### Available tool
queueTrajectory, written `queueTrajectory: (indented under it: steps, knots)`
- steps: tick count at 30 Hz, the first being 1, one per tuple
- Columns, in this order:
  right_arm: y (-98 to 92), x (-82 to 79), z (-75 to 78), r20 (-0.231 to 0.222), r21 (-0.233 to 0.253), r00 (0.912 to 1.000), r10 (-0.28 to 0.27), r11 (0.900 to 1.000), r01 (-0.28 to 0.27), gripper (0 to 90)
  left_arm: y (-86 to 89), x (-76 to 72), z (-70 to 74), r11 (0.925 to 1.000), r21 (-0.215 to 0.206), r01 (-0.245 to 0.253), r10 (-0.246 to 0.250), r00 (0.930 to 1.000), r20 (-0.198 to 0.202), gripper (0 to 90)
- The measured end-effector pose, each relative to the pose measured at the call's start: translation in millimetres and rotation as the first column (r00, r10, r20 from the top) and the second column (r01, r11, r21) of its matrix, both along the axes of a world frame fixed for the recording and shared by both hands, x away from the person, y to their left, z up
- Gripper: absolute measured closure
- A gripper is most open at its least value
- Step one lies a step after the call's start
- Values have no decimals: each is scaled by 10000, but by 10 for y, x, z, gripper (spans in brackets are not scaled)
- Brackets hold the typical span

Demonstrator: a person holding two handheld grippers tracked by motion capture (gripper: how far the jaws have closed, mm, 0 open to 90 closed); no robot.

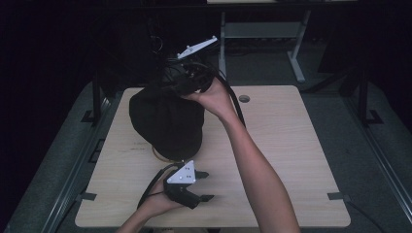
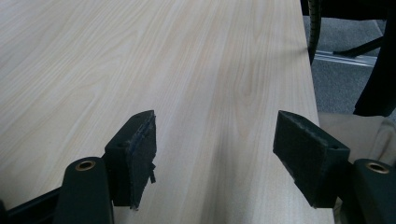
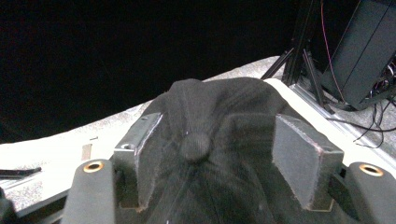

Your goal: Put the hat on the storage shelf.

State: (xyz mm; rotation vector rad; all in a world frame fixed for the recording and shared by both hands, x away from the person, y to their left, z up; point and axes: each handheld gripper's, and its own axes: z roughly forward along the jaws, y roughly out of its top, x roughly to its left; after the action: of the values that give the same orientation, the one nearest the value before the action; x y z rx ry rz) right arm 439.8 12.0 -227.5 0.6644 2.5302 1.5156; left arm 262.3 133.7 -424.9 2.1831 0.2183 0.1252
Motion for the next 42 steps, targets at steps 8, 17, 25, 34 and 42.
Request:
queueTrajectory:
  steps: [8, 17, 25, 34, 42]
  knots:
    - [-182, -78, -5, -181, 204, 9998, -23, 9998, 26, 308, 11, 8, 8, 10000, -13, -62, 62, 10000, -33, 289]
    - [-353, -144, -37, -235, 216, 9997, -89, 9997, 94, 291, 5, 18, -4, 10000, 5, -54, 54, 10000, -28, 282]
    - [-509, -200, -81, -317, 218, 9992, -258, 9994, 265, 278, 1, 20, -11, 9999, 35, -97, 97, 9999, -68, 278]
    - [-688, -247, -142, -448, 301, 9981, -428, 9986, 442, 274, -27, 6, -35, 9999, -81, -131, 130, 9997, -225, 277]
    - [-855, -324, -164, -413, 290, 9975, -582, 9978, 594, 264, -23, 10, -46, 9997, -83, -232, 230, 9995, -224, 277]
